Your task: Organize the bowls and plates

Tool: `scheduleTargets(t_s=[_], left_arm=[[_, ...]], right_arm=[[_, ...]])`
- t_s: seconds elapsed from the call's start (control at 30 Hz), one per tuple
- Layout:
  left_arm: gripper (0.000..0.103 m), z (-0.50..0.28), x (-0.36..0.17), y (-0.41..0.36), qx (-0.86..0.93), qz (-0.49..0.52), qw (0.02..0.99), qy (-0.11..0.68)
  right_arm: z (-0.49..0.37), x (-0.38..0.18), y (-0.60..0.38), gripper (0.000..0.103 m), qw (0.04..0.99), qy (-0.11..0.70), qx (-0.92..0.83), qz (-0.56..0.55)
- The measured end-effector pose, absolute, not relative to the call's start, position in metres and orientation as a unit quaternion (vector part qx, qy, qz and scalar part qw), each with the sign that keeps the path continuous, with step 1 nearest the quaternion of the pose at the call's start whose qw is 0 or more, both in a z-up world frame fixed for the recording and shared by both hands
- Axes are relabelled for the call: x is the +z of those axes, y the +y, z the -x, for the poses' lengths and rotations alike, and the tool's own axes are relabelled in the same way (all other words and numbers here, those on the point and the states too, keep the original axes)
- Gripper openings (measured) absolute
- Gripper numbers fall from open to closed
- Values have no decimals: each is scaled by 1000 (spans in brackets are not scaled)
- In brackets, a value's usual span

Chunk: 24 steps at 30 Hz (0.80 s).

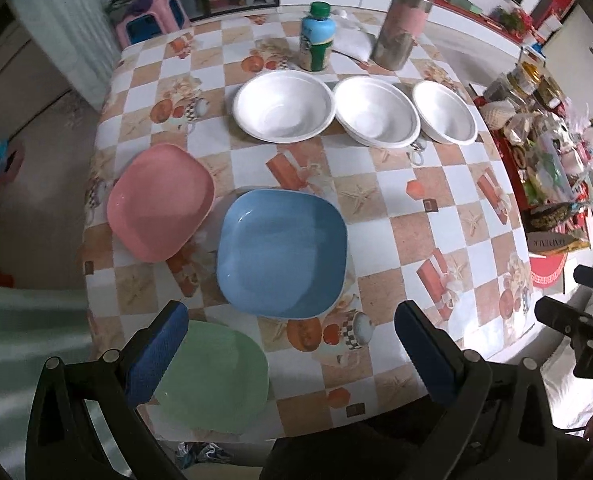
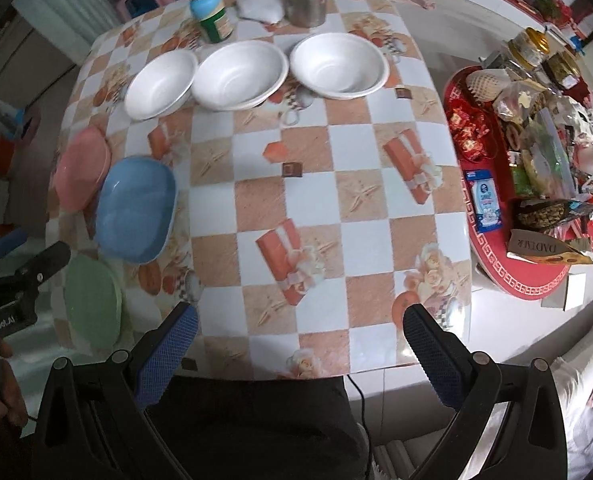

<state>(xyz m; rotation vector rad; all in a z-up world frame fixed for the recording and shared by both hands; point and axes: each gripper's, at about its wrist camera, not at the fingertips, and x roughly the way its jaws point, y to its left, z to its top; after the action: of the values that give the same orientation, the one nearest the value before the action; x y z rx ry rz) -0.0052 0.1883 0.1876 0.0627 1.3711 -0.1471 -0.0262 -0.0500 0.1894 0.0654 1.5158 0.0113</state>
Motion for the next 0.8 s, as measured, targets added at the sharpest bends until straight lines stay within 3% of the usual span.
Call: scheduleTargets(t_s=[0.37,0.67,0.8], left_arm=[[103,29,193,189,9,-26,756,654],[103,61,187,184,34,-31,727,685],[103,47,199,173,12,-31,744,667]], right_arm=[[10,173,-20,103,711,695,104,29],[18,139,-35,103,678,726,119,-19],[16,155,-40,103,699,704,124,-24]])
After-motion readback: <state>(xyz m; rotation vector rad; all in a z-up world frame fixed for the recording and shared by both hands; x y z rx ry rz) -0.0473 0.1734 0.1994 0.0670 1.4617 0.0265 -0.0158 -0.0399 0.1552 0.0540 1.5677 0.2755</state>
